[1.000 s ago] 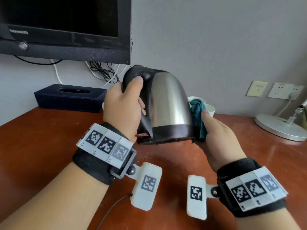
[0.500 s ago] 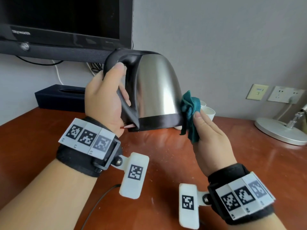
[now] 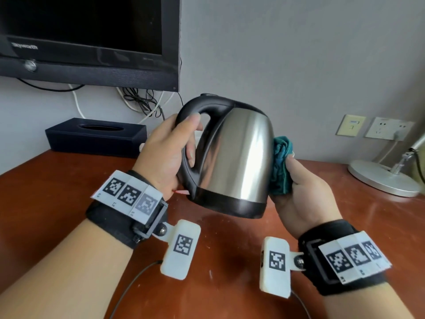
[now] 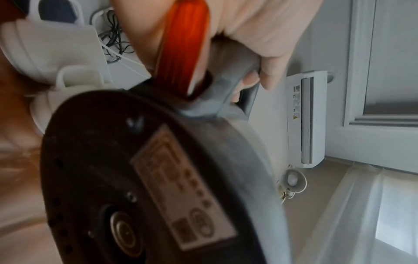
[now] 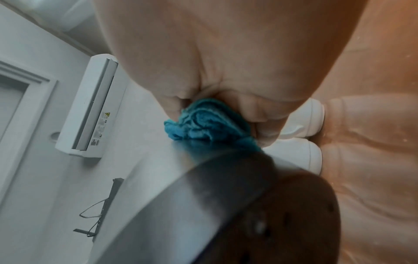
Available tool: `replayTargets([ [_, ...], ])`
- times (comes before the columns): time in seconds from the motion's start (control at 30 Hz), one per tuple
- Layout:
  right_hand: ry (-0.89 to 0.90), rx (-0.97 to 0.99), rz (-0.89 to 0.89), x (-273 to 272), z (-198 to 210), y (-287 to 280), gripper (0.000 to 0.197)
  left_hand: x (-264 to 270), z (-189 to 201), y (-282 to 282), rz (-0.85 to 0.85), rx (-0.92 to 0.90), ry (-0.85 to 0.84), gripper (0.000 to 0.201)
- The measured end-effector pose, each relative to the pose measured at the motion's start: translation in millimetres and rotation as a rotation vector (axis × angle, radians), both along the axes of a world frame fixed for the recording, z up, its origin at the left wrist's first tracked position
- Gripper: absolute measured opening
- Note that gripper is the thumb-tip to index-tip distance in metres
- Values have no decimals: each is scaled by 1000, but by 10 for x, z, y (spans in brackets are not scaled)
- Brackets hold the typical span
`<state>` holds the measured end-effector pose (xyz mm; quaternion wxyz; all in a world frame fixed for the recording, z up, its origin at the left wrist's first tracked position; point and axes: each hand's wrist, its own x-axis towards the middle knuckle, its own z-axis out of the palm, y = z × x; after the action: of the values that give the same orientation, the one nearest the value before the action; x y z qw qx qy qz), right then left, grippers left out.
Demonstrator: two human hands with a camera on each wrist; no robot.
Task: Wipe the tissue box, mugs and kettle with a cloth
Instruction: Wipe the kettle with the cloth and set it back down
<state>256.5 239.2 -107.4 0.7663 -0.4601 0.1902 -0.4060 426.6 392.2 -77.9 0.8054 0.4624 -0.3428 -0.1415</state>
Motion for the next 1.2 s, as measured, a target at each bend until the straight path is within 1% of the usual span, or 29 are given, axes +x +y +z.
replayTargets([
  [0.1,13,4,-17,8,-9,-1,34,3,-28,-6,0,9,0,28],
  [0.17,9,20,-31,1,-19,-21,33,0,-46,-13,-35,-3,6,28],
  [0.37,-86,118,-48,-50,13,-86,35,-2,-87,-43,-135,8,20,30],
  [0.47,-103,130,-47,-71,23,-97,34,25,-119,-64,-145,33,10,34],
  [0.53,-86,123,-53,-63,13,-90,34,33,-146,-71,-132,63,-6,35],
  [0.63,-68,121,-78,-60,9,-96,33,41,-157,-80,-101,130,-64,45],
  [0.77,-71,118,-80,-79,28,-108,31,18,-143,-74,-71,175,-108,57],
  [0.9,-70,124,-104,-79,61,-107,29,14,-117,-63,33,228,-134,66],
  [0.97,-61,131,-140,-88,79,-116,28,33,-105,-62,96,251,-204,62],
  [1.1,-65,153,-202,-98,93,-147,26,52,-91,-49,161,262,-266,40],
  [1.2,-55,145,-212,-118,103,-162,26,96,-78,-79,225,306,-324,38],
])
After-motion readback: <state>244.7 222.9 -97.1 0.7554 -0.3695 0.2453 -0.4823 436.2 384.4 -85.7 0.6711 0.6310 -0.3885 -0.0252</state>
